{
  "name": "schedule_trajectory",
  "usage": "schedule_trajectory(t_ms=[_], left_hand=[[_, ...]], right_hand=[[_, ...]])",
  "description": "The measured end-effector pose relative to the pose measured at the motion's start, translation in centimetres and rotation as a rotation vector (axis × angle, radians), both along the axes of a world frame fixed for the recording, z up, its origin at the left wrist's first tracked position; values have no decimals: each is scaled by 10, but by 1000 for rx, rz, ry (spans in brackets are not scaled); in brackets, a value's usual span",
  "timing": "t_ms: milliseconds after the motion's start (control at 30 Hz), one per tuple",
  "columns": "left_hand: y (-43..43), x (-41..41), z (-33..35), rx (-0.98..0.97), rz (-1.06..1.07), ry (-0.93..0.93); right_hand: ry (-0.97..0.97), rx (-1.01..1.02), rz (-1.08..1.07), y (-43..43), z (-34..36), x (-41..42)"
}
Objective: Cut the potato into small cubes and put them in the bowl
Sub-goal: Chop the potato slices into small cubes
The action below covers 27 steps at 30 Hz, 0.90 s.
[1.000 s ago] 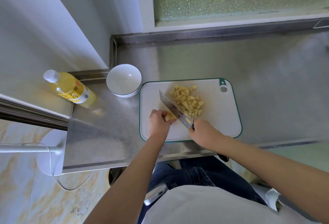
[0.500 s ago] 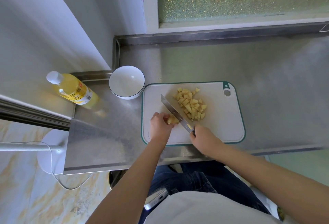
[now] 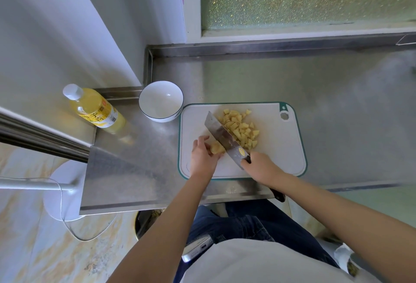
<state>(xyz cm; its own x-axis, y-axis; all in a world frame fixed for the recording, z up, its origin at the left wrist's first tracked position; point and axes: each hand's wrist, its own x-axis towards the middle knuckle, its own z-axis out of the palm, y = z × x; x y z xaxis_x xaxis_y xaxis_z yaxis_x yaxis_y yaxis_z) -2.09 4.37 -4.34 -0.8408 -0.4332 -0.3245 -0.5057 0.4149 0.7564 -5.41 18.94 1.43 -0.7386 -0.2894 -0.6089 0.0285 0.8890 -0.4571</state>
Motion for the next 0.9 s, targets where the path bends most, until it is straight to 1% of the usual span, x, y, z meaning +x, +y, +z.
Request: schedule_trajectory(t_ms=[100, 200, 267, 600, 733, 900], left_hand=[[1, 5, 1, 14, 14, 28], [2, 8, 0, 59, 94, 58], [3, 9, -1, 43, 118, 53], [5, 11, -3, -97, 29, 49], [5, 11, -3, -109, 47, 59], [4, 9, -1, -106, 60, 67]], right_hand=[[57, -25, 12, 3, 4, 0], [88, -74, -3, 5, 8, 4], [90, -78, 20, 5, 9, 7], [15, 9, 64, -2, 7, 12], [22, 61, 83, -8, 6, 13], [3, 70, 84, -13, 6, 13]])
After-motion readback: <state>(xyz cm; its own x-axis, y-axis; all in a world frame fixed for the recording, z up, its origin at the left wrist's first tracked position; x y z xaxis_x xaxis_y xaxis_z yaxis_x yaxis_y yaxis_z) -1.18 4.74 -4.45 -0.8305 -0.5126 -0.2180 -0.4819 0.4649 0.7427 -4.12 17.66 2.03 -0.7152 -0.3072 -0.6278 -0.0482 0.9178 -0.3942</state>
